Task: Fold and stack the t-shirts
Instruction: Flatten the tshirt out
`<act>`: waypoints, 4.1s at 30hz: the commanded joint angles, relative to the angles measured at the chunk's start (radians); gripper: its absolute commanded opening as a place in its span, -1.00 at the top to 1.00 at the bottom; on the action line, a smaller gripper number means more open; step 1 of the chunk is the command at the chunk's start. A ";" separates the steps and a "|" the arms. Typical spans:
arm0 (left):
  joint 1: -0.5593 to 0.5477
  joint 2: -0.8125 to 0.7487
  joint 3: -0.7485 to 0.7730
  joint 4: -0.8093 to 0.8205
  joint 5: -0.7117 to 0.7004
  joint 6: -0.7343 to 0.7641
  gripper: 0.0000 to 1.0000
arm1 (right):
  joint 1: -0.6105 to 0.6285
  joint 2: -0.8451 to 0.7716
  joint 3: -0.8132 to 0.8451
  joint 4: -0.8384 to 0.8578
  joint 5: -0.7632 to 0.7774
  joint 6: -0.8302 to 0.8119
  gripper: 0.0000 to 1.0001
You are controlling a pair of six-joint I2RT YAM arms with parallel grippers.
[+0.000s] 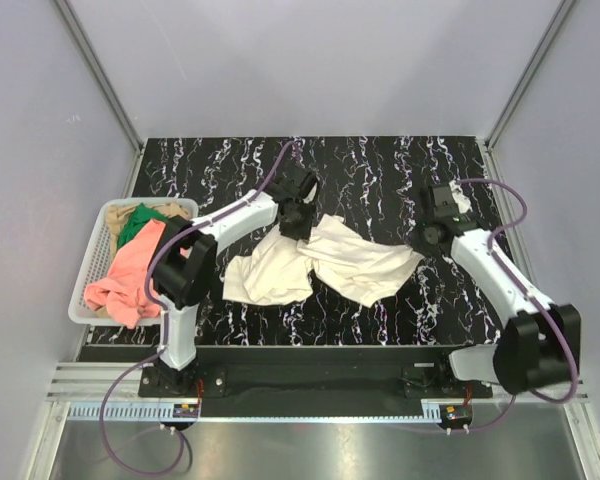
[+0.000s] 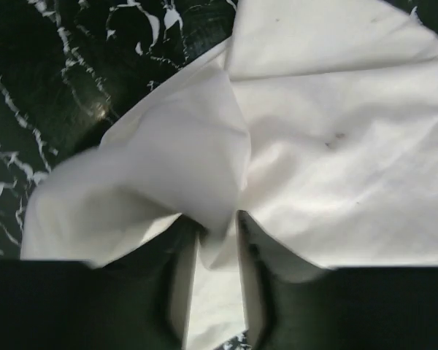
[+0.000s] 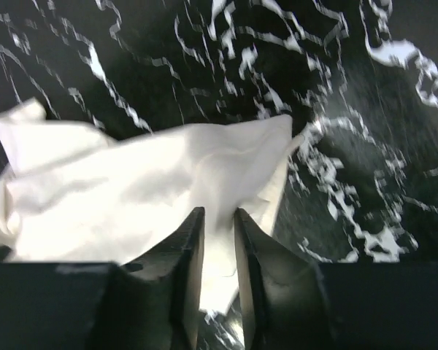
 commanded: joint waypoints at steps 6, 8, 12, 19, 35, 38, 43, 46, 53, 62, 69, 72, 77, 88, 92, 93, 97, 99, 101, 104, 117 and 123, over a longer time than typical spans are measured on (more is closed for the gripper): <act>0.007 -0.114 0.125 0.003 -0.083 -0.016 -0.14 | -0.136 0.183 0.169 0.067 -0.013 -0.108 0.19; -0.012 -0.209 0.035 0.003 -0.176 -0.005 -0.15 | -0.145 0.150 0.154 0.067 -0.011 -0.107 0.20; -0.038 -0.334 -0.134 0.023 -0.128 -0.014 -0.14 | -0.146 0.067 0.071 0.067 -0.132 -0.081 0.28; -0.040 -0.435 -0.364 0.133 0.044 -0.080 -0.12 | -0.144 0.027 -0.091 0.177 -0.275 -0.012 0.32; -0.041 -0.560 -0.566 0.095 -0.149 -0.120 -0.30 | -0.145 0.407 0.025 0.507 -0.347 0.047 0.28; -0.043 -0.589 -0.593 0.097 -0.163 -0.145 -0.30 | -0.144 0.406 0.071 0.386 -0.295 -0.005 0.25; -0.043 -0.665 -0.604 0.098 -0.175 -0.129 -0.30 | -0.149 0.296 0.128 0.196 -0.108 -0.109 0.23; -0.043 -0.699 -0.610 0.100 -0.158 -0.122 -0.32 | -0.165 0.269 0.128 0.170 -0.091 -0.172 0.24; -0.044 -0.745 -0.632 0.103 -0.108 -0.126 -0.31 | -0.210 0.349 0.108 0.205 -0.223 -0.285 0.27; -0.041 -0.817 -0.684 0.104 -0.098 -0.126 -0.31 | -0.216 0.381 0.010 0.317 -0.245 -0.298 0.29; -0.041 -0.839 -0.707 0.106 -0.080 -0.128 -0.32 | -0.216 0.299 -0.058 0.348 -0.125 -0.267 0.18; -0.041 -0.848 -0.714 0.104 -0.088 -0.128 -0.32 | -0.216 0.282 -0.081 0.345 -0.108 -0.253 0.17; -0.043 -0.847 -0.717 0.106 -0.088 -0.128 -0.32 | -0.216 0.274 -0.113 0.340 -0.110 -0.200 0.04; -0.041 -0.859 -0.722 0.106 -0.097 -0.131 -0.32 | -0.216 0.239 -0.236 0.470 -0.108 -0.042 0.22; -0.043 -0.866 -0.721 0.106 -0.094 -0.129 -0.33 | -0.216 0.203 -0.243 0.474 -0.073 -0.057 0.41; -0.043 -0.873 -0.721 0.106 -0.095 -0.129 -0.33 | -0.218 0.193 -0.245 0.474 -0.064 -0.069 0.46; -0.041 -0.885 -0.724 0.104 -0.104 -0.136 -0.35 | -0.216 0.162 -0.243 0.472 -0.053 -0.095 0.86; -0.041 -0.888 -0.734 0.104 -0.107 -0.142 -0.35 | -0.216 0.150 -0.245 0.472 -0.053 -0.101 1.00; -0.043 -0.882 -0.742 0.094 -0.106 -0.154 -0.35 | -0.216 0.145 -0.243 0.475 -0.057 -0.109 1.00; -0.043 -0.873 -0.768 0.084 -0.098 -0.185 -0.32 | -0.216 0.131 -0.237 0.470 -0.065 -0.126 1.00; -0.041 -0.822 -0.806 0.041 -0.172 -0.234 -0.32 | -0.216 -0.080 -0.228 0.366 -0.129 -0.042 1.00; -0.043 -0.787 -0.829 0.072 -0.206 -0.271 -0.26 | -0.216 -0.171 -0.322 0.335 -0.157 0.049 1.00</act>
